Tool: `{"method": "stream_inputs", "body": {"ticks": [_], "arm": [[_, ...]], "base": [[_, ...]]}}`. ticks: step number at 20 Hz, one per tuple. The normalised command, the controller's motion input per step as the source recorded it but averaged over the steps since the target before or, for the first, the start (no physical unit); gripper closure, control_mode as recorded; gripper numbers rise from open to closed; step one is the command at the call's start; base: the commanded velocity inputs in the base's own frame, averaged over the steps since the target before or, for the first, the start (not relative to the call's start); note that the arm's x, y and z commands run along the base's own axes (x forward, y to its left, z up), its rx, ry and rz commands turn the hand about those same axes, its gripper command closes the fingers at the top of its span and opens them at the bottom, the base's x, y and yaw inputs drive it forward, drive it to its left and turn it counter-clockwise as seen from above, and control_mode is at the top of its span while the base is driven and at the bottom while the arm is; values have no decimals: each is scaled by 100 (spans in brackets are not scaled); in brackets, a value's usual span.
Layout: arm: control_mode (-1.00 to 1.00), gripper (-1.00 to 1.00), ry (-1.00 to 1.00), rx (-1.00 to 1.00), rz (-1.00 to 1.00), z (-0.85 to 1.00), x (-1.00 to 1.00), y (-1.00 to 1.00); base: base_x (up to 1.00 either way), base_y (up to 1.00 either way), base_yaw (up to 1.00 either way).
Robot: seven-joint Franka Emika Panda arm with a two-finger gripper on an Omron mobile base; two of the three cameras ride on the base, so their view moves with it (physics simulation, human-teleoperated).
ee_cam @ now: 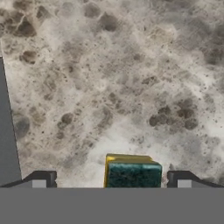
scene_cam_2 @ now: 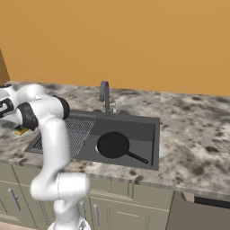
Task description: Pick the pan and sponge and place them into the sink. Then turn on the water.
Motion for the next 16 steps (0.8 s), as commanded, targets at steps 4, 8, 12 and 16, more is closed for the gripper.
{"method": "stream_inputs", "body": {"ticks": [4,8,12,16], "arm": [[-100,-100,0,1,1,-25,31,4],[-100,-100,0,0,1,-23,14,8],[-100,-100,0,1,0,-27,1,8],[-100,-100,0,0,0,-23,0,0]], "base": [[0,0,0],[0,0,0],[0,0,0],[0,0,0]]}}
